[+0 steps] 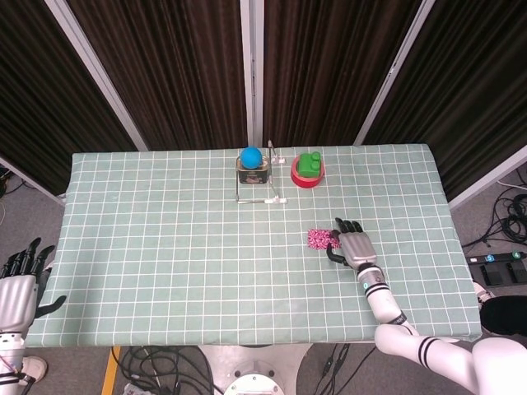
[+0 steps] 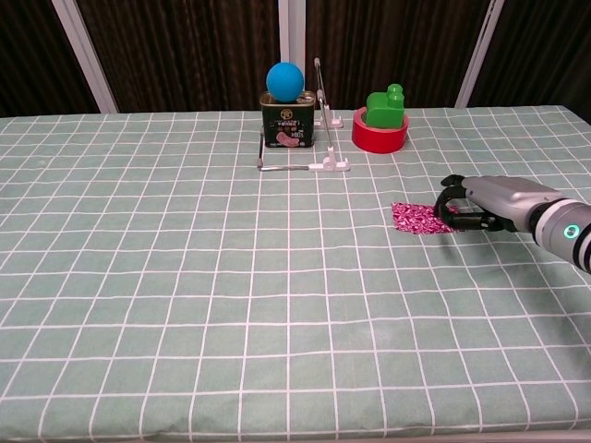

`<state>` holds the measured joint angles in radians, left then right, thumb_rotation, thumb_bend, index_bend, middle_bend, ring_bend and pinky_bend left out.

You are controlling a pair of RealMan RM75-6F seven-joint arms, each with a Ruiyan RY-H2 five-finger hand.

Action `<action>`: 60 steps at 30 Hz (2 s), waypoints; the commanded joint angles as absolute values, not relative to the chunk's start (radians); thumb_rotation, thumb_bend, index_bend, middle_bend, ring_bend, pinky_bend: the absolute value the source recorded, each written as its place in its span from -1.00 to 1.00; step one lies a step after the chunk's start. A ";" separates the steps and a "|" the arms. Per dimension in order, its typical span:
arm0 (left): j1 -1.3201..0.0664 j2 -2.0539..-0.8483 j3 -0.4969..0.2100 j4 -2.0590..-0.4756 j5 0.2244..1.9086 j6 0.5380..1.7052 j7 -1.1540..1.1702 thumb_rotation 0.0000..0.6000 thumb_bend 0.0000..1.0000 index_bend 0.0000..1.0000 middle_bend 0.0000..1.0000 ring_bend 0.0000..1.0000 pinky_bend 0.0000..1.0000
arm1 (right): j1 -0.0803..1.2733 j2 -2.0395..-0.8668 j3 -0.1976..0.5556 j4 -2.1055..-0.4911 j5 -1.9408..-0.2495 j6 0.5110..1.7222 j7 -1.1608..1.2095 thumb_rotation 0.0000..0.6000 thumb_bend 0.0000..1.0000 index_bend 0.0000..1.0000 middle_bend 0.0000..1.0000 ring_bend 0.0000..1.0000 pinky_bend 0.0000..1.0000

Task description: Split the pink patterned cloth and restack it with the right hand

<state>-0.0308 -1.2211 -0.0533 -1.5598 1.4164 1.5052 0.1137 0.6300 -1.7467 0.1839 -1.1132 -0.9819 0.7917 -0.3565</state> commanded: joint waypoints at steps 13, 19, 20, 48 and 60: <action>-0.018 -1.224 -0.047 -1.540 1.414 1.512 0.094 1.00 -0.88 -0.63 -0.74 -0.73 -0.70 | 0.719 -1.864 0.188 -1.111 -1.001 0.781 -0.401 -0.72 0.07 -0.43 -1.00 -1.00 -1.00; -0.019 -1.230 -0.050 -1.527 1.416 1.510 0.084 1.00 -0.88 -0.63 -0.74 -0.73 -0.70 | 0.704 -1.822 0.181 -1.170 -1.023 0.822 -0.393 -0.74 0.08 -0.43 -1.00 -1.00 -1.00; -0.020 -1.231 -0.050 -1.525 1.416 1.510 0.081 1.00 -0.88 -0.63 -0.74 -0.73 -0.70 | 0.696 -1.803 0.179 -1.185 -1.025 0.832 -0.390 -0.75 0.08 -0.43 -1.00 -1.00 -1.00; -0.013 -1.225 -0.045 -1.559 1.430 1.524 0.105 1.00 -0.88 -0.63 -0.74 -0.73 -0.70 | 0.645 -1.691 0.118 -1.113 -1.063 0.787 -0.276 -0.73 0.08 -0.43 -1.00 -1.00 -1.00; -0.014 -1.225 -0.046 -1.562 1.432 1.523 0.107 1.00 -0.88 -0.63 -0.74 -0.73 -0.70 | 0.577 -1.558 0.032 -1.309 -1.169 0.842 -0.250 -0.72 0.07 -0.43 -1.00 -1.00 -1.00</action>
<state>-0.0143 -1.2250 -0.0465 -1.5618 1.4325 1.5228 0.1074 0.5903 -1.5838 0.0467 -1.2783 -1.1525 0.8292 -0.2544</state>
